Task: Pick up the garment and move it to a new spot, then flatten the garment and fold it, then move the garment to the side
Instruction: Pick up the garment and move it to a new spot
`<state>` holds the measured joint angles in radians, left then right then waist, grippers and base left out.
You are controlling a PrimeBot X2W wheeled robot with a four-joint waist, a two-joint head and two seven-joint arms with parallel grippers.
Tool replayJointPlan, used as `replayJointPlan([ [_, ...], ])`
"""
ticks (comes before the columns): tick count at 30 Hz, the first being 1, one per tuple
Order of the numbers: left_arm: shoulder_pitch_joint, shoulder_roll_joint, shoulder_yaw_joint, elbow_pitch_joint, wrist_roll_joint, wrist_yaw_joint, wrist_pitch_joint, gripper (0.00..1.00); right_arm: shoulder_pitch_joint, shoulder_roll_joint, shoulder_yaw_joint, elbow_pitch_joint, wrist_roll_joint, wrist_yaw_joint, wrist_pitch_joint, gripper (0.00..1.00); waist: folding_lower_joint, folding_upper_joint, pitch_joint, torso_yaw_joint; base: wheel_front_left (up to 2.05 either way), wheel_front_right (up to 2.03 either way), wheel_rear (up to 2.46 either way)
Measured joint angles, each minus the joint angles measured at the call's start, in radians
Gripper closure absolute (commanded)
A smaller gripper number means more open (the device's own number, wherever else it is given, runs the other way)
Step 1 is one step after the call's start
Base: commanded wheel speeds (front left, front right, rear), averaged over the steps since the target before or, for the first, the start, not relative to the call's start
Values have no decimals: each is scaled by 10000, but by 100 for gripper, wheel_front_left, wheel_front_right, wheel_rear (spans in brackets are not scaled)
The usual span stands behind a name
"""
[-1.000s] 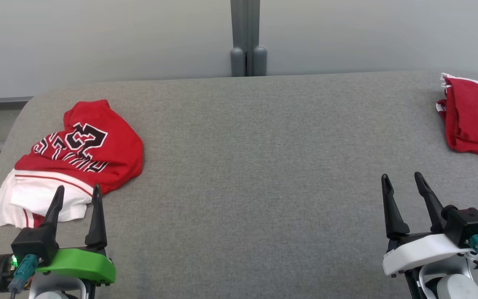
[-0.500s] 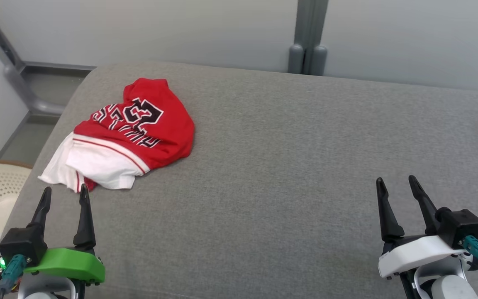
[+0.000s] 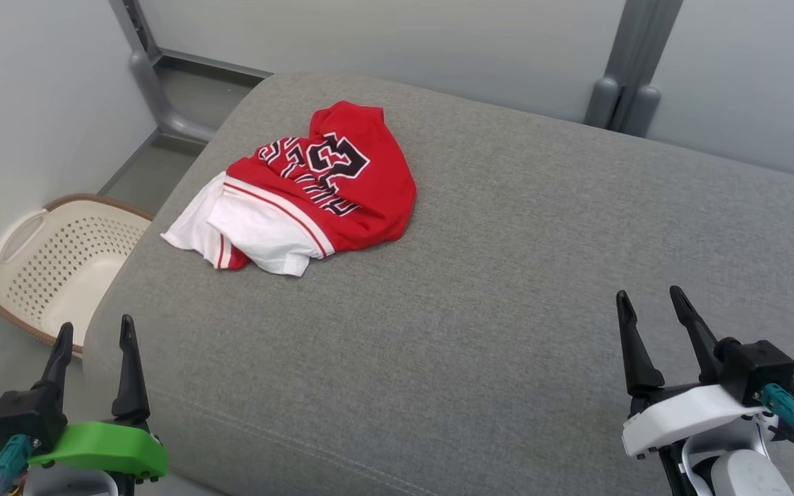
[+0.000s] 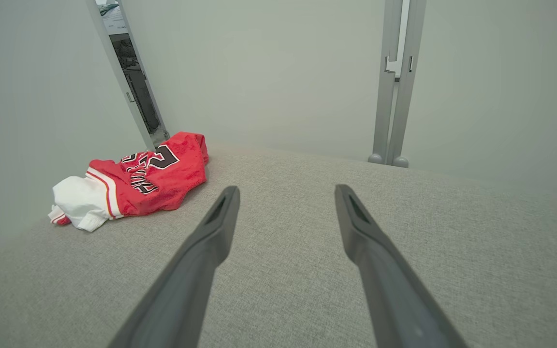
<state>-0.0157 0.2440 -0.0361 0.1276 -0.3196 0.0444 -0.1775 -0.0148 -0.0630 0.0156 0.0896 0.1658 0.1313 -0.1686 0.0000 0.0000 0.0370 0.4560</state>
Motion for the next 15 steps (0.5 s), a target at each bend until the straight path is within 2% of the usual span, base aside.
replayJointPlan([
  [7, 46, -2, 46, 52, -54, 82, -132, 0, -97, -86, 88, -23, -10, 0, 58, 0, 0, 0, 150, 308, 0, 0, 0],
  [15, 22, 52, 73, 63, -134, 104, -188, 0, -103, -173, 8, -102, -31, 0, 167, 0, 0, 0, 242, -62, 0, 0, 0],
])
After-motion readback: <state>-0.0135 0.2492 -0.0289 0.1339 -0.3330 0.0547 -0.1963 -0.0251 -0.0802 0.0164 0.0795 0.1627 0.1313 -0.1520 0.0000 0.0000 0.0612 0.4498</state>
